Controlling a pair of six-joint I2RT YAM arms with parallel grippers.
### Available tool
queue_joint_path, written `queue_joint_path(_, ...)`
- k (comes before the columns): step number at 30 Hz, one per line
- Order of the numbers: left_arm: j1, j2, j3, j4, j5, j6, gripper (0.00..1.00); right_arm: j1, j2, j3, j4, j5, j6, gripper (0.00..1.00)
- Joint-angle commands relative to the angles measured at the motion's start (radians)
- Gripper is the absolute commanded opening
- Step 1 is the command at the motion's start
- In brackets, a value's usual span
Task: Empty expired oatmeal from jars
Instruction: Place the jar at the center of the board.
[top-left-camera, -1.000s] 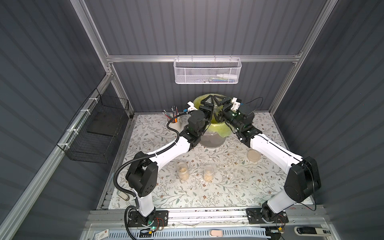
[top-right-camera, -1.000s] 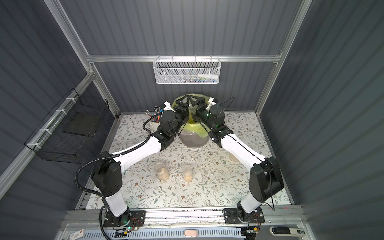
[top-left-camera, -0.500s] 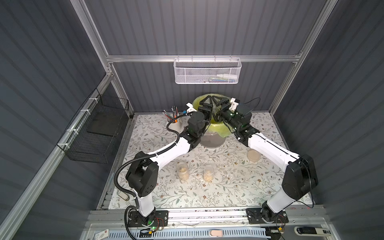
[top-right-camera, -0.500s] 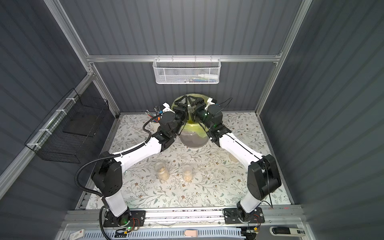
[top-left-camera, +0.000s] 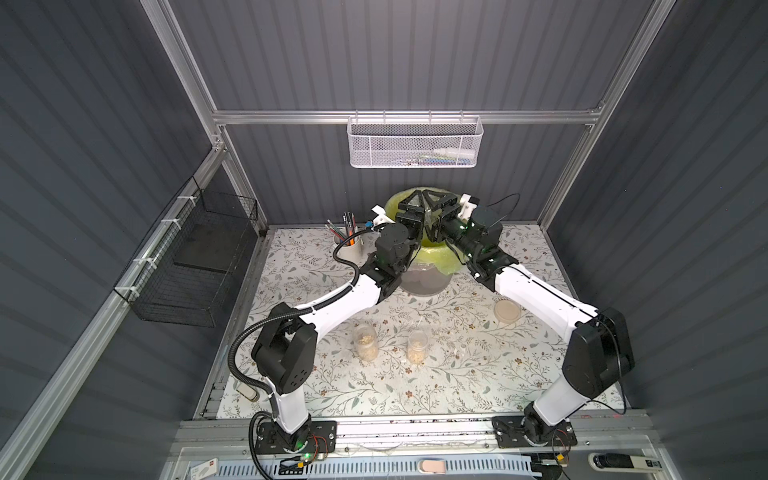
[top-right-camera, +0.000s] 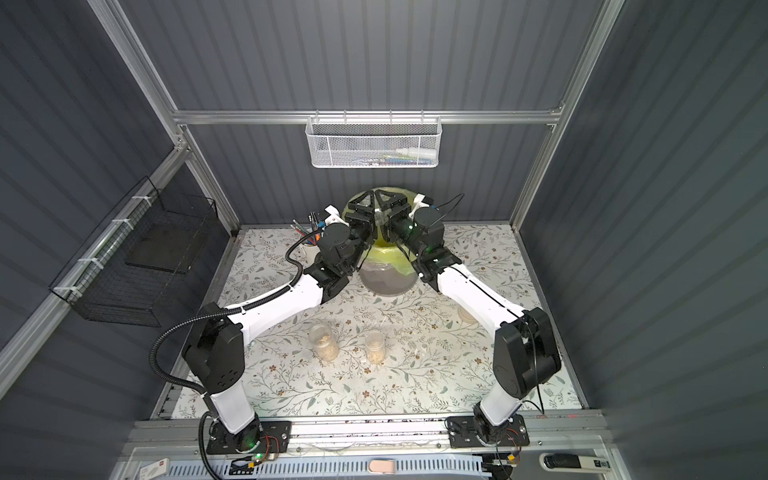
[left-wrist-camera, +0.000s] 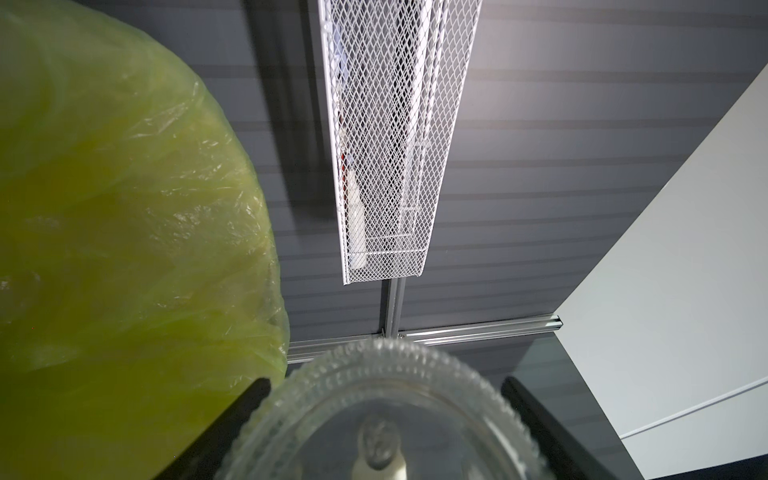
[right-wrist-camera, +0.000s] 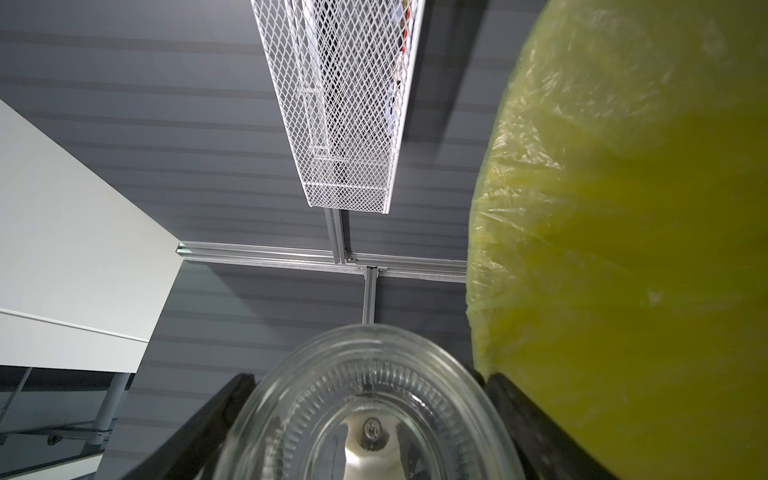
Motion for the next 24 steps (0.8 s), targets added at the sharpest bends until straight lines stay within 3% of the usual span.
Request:
queue_joint_path(1,-0.017,-0.010,-0.014,0.027,0.023,-0.010,0.38,0.013,0.002,0.027,0.034,-0.018,-0.012,0.82)
queue_joint_path(6,-0.017,-0.017,-0.022,0.030,0.019,-0.004,0.49,0.013,-0.001,0.011,0.038,-0.013,-0.013,0.73)
queue_joint_path(11,-0.017,-0.019,-0.022,0.037,0.023,0.008,0.69,0.015,-0.017,0.004,0.028,-0.010,-0.036,0.61)
queue_joint_path(19,-0.017,-0.023,-0.059,0.038,0.023,0.008,0.94,0.015,-0.033,0.041,-0.030,-0.014,-0.094,0.54)
queue_joint_path(24,-0.017,-0.045,-0.081,0.020,0.002,0.013,0.99,0.013,-0.033,0.036,-0.034,-0.009,-0.102,0.52)
